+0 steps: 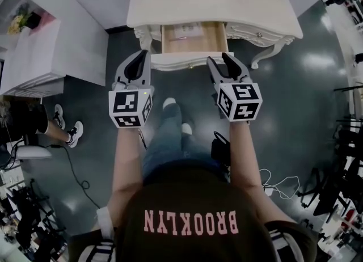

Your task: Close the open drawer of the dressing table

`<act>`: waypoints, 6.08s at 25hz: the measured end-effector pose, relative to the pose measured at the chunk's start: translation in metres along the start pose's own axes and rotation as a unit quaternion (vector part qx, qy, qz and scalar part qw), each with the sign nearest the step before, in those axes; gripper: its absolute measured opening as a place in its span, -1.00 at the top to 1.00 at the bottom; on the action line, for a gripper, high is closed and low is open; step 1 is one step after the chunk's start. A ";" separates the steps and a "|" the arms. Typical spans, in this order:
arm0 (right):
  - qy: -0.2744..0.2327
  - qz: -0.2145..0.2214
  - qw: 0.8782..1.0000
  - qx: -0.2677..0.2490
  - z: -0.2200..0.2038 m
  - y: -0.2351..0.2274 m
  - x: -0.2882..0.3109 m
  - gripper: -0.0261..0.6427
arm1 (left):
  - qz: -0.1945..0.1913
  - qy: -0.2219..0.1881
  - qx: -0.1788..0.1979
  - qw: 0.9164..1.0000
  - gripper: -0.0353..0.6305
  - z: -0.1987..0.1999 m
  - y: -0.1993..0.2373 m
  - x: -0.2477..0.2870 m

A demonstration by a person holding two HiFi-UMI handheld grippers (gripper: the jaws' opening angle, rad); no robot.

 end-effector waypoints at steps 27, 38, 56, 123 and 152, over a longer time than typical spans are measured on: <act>0.159 -0.001 0.986 0.044 -0.129 -0.008 0.113 0.51 | -0.035 0.129 -0.029 0.991 0.87 -0.128 0.025 0.064; 0.190 -0.019 0.975 0.112 -0.186 -0.018 0.136 0.51 | -0.025 0.173 -0.044 0.984 0.87 -0.174 0.021 0.066; 0.249 -0.042 0.956 0.149 -0.244 -0.030 0.177 0.51 | -0.028 0.211 -0.048 0.976 0.87 -0.205 0.030 0.076; 0.292 -0.093 0.936 0.172 -0.198 -0.079 0.268 0.58 | -0.073 0.225 -0.062 0.970 0.88 -0.177 0.088 0.196; 0.296 -0.106 0.935 0.163 -0.175 -0.114 0.316 0.57 | -0.114 0.236 -0.059 0.963 0.88 -0.183 0.091 0.237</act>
Point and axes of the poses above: the fingertips, and each gripper's own axes: x forward along the fingers, y to its left, z out of its top, the point moved 3 cm from there along -x, backward along the fingers, and after that the axes turned 10 degrees about z, right-handed, at the moved point
